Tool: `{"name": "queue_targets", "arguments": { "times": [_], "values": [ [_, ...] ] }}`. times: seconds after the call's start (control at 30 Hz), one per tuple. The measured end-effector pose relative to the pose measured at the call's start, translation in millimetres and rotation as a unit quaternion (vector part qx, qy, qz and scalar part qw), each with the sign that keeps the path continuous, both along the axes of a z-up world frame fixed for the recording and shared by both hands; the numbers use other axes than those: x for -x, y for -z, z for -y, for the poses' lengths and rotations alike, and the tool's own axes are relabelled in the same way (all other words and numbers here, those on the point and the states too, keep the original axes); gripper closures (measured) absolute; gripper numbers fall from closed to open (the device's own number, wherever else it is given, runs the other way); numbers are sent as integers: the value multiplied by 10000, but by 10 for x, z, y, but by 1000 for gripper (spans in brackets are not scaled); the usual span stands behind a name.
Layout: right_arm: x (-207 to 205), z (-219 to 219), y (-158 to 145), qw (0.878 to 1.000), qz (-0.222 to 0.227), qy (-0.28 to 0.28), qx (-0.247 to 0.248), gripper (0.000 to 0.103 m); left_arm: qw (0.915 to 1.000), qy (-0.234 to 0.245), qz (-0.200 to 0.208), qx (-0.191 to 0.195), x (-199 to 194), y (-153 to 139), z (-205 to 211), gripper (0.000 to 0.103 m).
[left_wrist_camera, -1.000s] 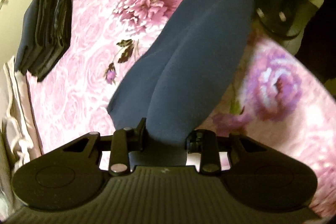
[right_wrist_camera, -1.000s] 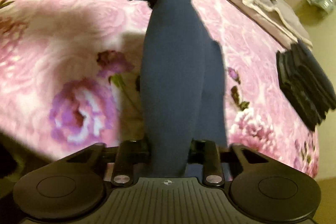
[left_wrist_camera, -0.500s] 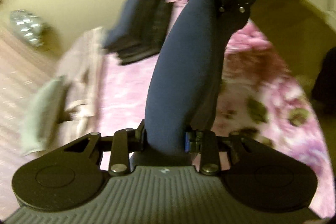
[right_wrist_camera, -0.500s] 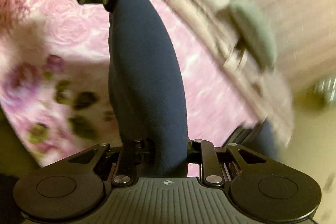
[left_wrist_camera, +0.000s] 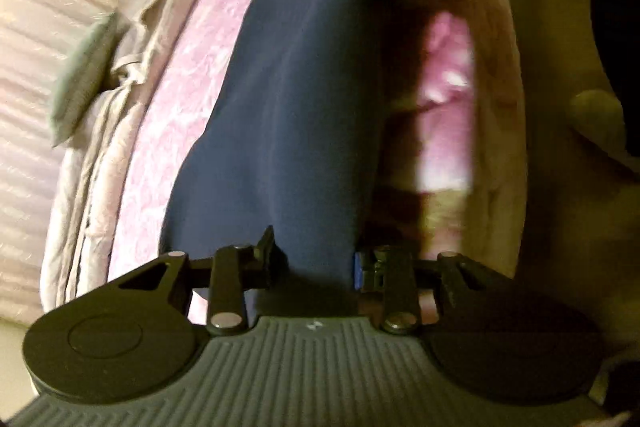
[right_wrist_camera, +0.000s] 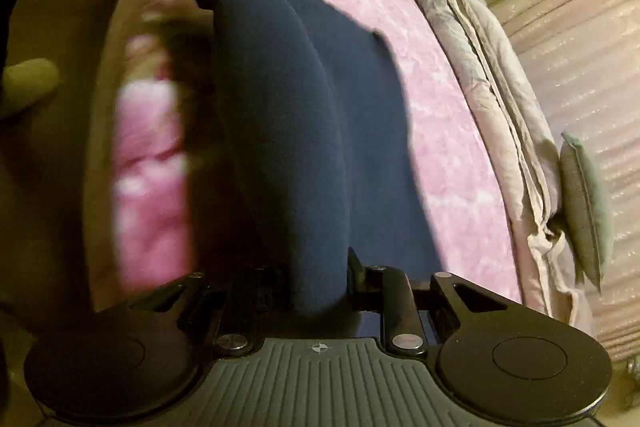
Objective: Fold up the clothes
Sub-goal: 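Carry the folded vest with both grippers toward the dark clothes stack, then lower the vest onto the bedspread and open both grippers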
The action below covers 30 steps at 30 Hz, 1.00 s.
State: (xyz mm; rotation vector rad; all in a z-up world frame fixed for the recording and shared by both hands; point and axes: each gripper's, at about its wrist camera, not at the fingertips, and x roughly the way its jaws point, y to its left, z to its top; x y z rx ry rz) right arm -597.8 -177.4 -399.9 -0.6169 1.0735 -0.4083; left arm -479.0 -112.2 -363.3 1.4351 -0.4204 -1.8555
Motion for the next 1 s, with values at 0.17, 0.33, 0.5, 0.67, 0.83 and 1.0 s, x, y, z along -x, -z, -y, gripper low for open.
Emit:
{"name": "queue_targets", "arguments": {
  "times": [0.17, 0.33, 0.5, 0.67, 0.83, 1.0],
  "values": [
    [-107, -241, 280, 9971, 179, 401, 618, 81, 9980, -107, -212, 581, -69, 148, -172, 73],
    [-140, -406, 456, 9921, 300, 549, 1090, 81, 9942, -107, -442, 975, -90, 265, -350, 73],
    [-132, -541, 560, 9873, 550, 698, 1318, 81, 9908, -145, -448, 1267, -65, 370, -480, 73],
    [-166, -737, 565, 9840, 435, 856, 1500, 80, 9885, -535, -401, 1355, 25, 350, -557, 65],
    [14, -981, 301, 9799, 978, 1182, 1274, 32, 9770, -1431, -1160, 1072, -99, 18, -756, 63],
    [202, -976, -88, 9690, 1904, 1456, 590, 32, 9188, -2774, -2755, 542, -504, -364, -846, 63]
  ]
}}
